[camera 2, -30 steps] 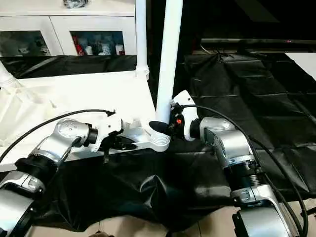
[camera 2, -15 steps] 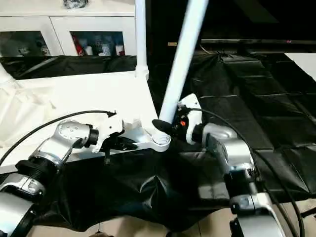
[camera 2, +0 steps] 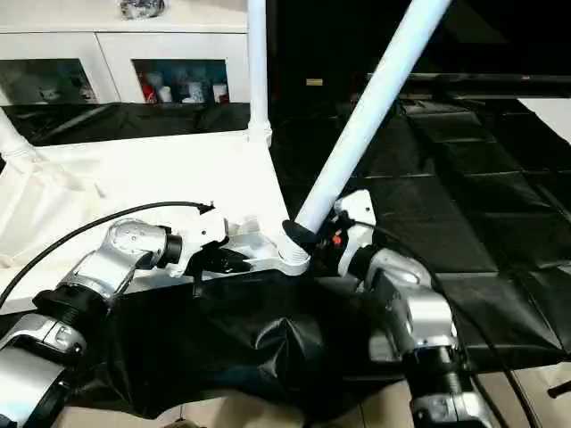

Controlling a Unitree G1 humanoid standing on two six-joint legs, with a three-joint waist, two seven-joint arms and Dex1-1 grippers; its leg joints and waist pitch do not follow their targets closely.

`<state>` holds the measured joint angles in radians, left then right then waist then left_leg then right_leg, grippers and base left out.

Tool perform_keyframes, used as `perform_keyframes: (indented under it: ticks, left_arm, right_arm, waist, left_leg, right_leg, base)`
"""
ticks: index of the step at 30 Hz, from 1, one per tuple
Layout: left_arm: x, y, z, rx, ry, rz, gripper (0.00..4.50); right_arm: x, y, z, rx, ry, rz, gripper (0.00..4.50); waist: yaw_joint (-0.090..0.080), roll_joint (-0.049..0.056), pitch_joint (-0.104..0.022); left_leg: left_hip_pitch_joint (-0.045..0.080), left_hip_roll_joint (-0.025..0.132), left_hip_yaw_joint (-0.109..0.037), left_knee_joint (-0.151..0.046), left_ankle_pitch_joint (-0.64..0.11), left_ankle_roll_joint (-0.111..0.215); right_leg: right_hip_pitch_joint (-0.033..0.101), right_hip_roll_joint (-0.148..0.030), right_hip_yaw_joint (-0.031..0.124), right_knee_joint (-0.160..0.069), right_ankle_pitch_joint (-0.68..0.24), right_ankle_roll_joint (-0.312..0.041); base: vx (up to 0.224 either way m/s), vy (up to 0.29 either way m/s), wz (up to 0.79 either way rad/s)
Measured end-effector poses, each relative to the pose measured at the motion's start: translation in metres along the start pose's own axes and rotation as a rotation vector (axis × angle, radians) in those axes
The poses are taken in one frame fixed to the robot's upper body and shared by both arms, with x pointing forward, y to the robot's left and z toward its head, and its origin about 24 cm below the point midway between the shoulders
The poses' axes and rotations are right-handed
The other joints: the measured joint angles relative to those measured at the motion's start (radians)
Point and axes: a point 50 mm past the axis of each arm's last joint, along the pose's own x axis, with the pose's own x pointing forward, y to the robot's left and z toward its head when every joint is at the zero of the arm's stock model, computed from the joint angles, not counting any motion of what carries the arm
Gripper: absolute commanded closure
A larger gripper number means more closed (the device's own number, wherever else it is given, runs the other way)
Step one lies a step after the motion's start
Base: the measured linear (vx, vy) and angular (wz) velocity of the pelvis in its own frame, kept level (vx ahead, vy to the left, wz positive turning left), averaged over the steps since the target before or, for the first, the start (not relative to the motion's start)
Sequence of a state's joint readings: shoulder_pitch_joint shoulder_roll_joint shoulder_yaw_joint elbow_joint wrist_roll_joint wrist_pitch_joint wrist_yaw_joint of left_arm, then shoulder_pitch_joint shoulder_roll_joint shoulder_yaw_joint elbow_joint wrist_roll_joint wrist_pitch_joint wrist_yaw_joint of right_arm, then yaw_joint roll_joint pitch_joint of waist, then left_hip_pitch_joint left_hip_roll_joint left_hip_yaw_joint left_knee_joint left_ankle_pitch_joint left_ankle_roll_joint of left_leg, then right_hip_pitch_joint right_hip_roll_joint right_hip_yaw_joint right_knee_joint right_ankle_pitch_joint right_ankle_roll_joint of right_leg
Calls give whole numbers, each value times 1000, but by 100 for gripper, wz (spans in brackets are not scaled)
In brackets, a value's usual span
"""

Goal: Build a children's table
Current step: Insert table leg to table base

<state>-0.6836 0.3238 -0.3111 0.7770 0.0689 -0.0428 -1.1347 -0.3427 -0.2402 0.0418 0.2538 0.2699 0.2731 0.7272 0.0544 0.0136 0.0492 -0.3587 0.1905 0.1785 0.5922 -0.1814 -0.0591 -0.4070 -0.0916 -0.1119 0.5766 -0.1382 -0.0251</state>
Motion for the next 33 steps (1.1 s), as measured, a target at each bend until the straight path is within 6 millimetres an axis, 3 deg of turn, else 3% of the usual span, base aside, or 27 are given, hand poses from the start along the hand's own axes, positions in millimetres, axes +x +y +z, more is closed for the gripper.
perform_keyframes:
  ticks: [5,20,33]
  left_arm:
    - [0,0,-3,-8,4,5,450]
    - [-4,0,-4,-1,14,-6,450]
    - [-13,-4,-2,39,41,-85,450]
  right_arm:
    - [4,2,3,-74,52,26,262]
    - [15,-4,12,-127,143,156,262]
    - [10,-3,14,-187,172,345,262]
  waist:
    - [-3,-1,0]
    - [-15,-9,-1]
    - [-6,-12,0]
  left_leg:
    - [7,0,-1,0,0,0]
    - [6,0,-4,0,0,0]
    - [2,1,-5,-1,0,0]
  right_leg:
    - [6,0,-2,0,-1,1]
    - [8,0,-5,-1,-1,1]
    - [5,0,-5,-1,-2,3]
  base:
    - [0,0,0]
    - [0,0,0]
    - [0,0,0]
